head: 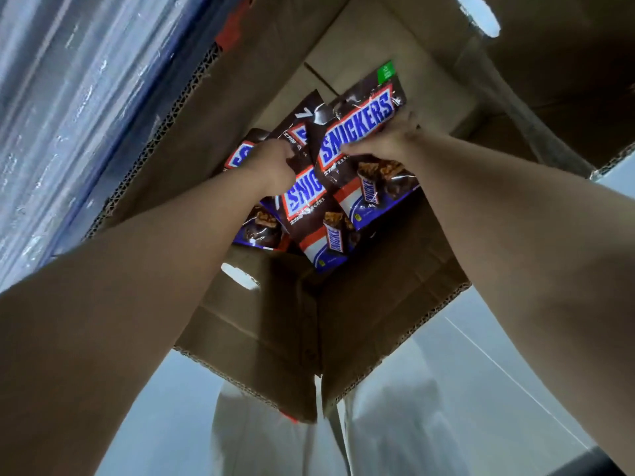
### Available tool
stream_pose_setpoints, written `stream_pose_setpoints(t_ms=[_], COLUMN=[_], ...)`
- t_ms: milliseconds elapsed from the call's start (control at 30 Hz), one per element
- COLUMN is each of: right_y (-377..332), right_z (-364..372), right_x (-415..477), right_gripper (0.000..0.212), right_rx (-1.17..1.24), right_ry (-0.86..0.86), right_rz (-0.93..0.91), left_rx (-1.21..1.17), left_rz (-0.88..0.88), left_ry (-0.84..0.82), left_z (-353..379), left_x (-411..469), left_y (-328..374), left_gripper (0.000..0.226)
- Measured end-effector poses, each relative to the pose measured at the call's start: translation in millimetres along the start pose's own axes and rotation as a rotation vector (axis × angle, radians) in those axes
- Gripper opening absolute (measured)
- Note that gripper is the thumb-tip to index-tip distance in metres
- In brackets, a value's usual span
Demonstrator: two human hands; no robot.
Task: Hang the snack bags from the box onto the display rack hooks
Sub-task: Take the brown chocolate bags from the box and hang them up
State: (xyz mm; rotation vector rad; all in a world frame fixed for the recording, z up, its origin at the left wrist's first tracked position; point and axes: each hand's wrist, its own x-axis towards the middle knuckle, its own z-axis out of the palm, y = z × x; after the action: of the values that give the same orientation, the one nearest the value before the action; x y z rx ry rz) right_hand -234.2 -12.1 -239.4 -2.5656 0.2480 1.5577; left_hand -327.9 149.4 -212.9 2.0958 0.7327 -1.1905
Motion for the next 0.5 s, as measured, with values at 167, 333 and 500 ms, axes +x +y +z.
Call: stream_pose_setpoints(t_ms=[167,333,500], right_y=[12.3,29.4,30.3], right_z=[14.4,24.7,33.2], right_x=[2.7,-0.1,-9.0], right_gripper=[0.129,0.14,0.128], right_rx=[0.053,0.08,0.262], right_ry=[0.051,0.044,-0.055], right_rz=[-0.024,-0.034,-0.071], left_rx=[-0.252,-0.463,-0.579], left_rz=[0.075,-0.072,-0.108], left_ry=[0.023,-0.015,-0.078], left_z=[21.4,27.6,27.3], left_x=[-23.2,-30.9,-38.3], left_y=[0.9,-0.8,-0.4], left_gripper=[0.038,0.046,0.016])
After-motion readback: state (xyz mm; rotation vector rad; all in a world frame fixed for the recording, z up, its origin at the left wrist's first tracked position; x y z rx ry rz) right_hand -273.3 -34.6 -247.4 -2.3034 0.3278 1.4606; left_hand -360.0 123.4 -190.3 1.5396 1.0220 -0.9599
